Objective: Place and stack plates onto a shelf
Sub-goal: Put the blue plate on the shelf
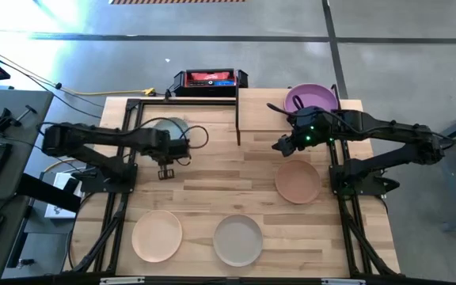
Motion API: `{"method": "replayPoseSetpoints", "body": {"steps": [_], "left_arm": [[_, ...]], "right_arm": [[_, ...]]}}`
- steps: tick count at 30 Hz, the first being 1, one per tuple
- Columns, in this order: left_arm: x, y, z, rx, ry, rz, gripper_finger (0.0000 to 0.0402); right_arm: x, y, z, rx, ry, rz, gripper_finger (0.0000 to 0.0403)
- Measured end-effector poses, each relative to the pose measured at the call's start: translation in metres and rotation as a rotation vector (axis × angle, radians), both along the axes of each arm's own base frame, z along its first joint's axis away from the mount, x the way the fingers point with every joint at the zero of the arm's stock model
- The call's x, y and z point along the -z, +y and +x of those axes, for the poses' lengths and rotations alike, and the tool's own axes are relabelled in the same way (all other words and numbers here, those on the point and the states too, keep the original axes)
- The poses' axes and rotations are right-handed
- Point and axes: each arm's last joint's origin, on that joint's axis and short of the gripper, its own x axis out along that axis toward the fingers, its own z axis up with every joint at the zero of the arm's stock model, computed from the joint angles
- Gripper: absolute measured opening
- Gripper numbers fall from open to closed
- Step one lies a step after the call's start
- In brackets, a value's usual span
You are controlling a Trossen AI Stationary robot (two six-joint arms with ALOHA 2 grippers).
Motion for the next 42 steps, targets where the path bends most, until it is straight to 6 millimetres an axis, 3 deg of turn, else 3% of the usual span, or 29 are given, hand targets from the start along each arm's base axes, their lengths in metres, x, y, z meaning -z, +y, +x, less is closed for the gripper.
{"method": "replayPoseSetpoints", "body": {"steps": [13,23,30,42], "left_arm": [[-0.07,-0.046,0.02,0.362,-0.161,0.123,0.0001],[-0.101,-0.082,0.037,0.603,-0.213,0.166,0.0001],[-0.107,-0.1,0.047,0.744,-0.123,0.181,0.0001],[-0.09,-0.123,0.041,0.917,0.175,0.169,0.0001]], "right_arm": [[-0.009,-0.002,0.007,-0.021,-0.116,-0.042,0.0176],[-0.024,0.003,0.018,-0.074,-0.294,-0.095,0.0176],[-0.025,0.015,0.031,-0.122,-0.363,-0.085,0.0176],[0.014,0.017,0.076,-0.068,-0.232,0.027,0.0176]]}}
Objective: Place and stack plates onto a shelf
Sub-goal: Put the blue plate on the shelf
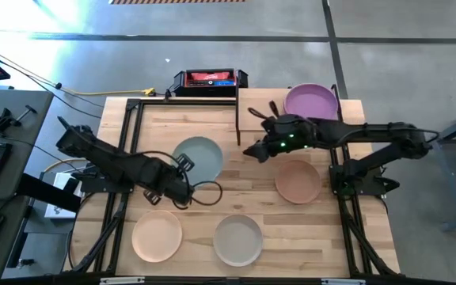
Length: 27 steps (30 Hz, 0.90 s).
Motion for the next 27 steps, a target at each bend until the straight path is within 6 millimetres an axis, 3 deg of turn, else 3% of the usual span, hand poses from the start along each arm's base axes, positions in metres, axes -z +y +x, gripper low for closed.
{"method": "replayPoseSetpoints", "body": {"steps": [12,21,27], "left_arm": [[0.017,-0.014,0.012,0.109,0.048,0.08,0.0001],[0.025,-0.016,0.022,0.125,0.014,0.173,0.0001],[0.025,-0.015,0.022,0.164,0.029,0.19,0.0001]], "right_arm": [[0.049,-0.001,0.037,0.055,0.169,0.075,0.0176],[0.066,-0.002,0.049,0.067,0.202,0.102,0.0176],[0.066,0.001,0.05,0.061,0.196,0.104,0.0176]]}}
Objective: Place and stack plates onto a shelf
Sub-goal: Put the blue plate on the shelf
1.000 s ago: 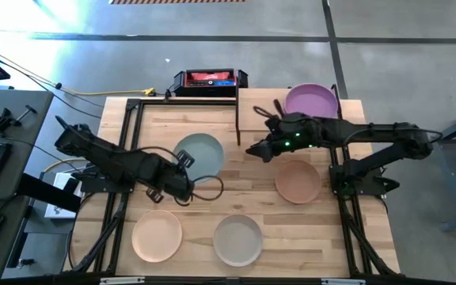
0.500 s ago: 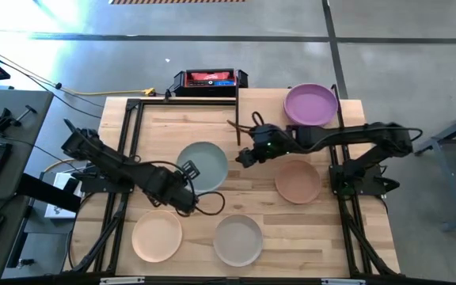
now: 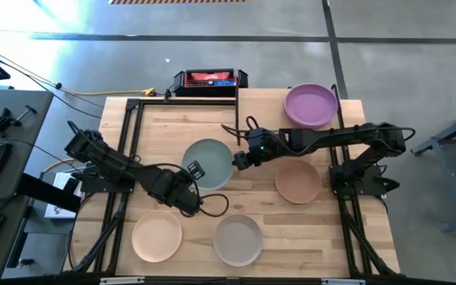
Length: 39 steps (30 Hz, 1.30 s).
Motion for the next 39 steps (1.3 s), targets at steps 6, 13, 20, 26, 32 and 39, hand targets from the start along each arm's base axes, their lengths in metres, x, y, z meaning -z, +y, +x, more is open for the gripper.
{"method": "replayPoseSetpoints", "body": {"steps": [6,13,20,26,32,39], "left_arm": [[-0.0002,-0.0018,0.0042,0.001,-0.05,-0.01,0.0001],[-0.0007,-0.0025,0.007,0.022,-0.075,0.002,0.0001],[-0.0007,-0.0027,0.0076,0.009,-0.089,-0.004,0.0001],[-0.0006,-0.0037,0.0083,-0.082,-0.145,-0.042,0.001],[-0.001,-0.0032,0.0085,-0.153,-0.196,-0.043,0.0022],[-0.0005,-0.0025,0.0091,-0.227,-0.215,-0.095,0.0042]], "right_arm": [[0.0022,-0.0001,0.0015,0.018,0.005,0.016,0.0175],[0.0037,-0.0002,0.0025,0.019,0.009,0.017,0.0116],[0.0034,-0.0005,0.0028,0.026,0.004,0.012,0.0013],[0.0011,-0.0007,0.0048,0.031,-0.027,0.014,0.0011],[0.0014,-0.0009,0.0046,0.045,-0.024,0.025,0.0004],[0.0013,-0.0004,0.0047,0.052,-0.025,0.042,0.0002]]}}
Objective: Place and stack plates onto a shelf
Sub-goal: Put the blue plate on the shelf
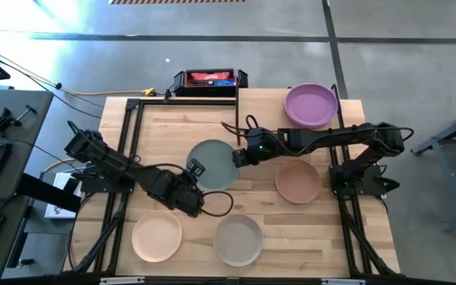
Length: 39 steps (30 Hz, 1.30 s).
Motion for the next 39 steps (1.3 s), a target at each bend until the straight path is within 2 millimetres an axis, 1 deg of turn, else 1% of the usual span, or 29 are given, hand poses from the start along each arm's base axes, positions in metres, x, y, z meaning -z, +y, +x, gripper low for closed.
{"method": "replayPoseSetpoints", "body": {"steps": [5,10,14,20,29,34,39], "left_arm": [[0.001,0.005,0.002,-0.085,-0.005,-0.083,0.0077],[0.001,0.008,0.003,-0.163,-0.036,-0.104,0.0117],[-0.001,0.009,0.002,-0.228,-0.085,-0.099,0.0135],[-0.008,0.011,-0.002,-0.327,-0.165,-0.124,0.0135],[-0.029,0.019,-0.017,-0.403,-0.28,-0.149,0.0131],[-0.041,0.024,-0.027,-0.466,-0.358,-0.161,0.0131],[-0.05,0.033,-0.037,-0.531,-0.426,-0.125,0.0131]], "right_arm": [[0.0,0.0,0.0,0.001,0.002,0.0,0.0001],[0.001,-0.002,-0.001,0.007,0.016,0.0,0.0001],[0.002,-0.008,-0.002,0.007,0.028,-0.005,0.0],[0.002,-0.024,-0.004,-0.016,0.026,-0.001,0.0],[0.0,-0.049,-0.01,-0.022,0.029,-0.016,0.0],[-0.011,-0.064,-0.02,-0.023,-0.007,-0.038,0.0],[-0.031,-0.084,-0.041,0.004,-0.047,-0.083,0.0]]}}
